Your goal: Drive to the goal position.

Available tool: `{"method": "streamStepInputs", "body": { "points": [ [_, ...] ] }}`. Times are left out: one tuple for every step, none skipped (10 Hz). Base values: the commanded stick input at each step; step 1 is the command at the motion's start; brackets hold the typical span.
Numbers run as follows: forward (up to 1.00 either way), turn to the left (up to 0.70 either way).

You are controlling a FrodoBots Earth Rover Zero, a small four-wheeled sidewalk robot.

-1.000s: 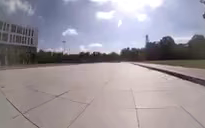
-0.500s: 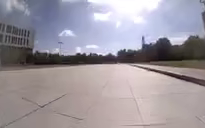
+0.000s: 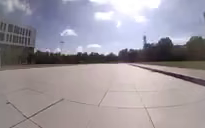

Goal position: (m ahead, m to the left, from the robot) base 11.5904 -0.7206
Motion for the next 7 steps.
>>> {"method": "streamStepInputs", "body": {
  "points": [
    [0.7,0.0],
    [0.7,0.0],
    [0.7,0.0],
    [0.69,0.0],
    [0.65,0.0],
    [0.64,0.0],
    [0.63,0.0]
  ]
}}
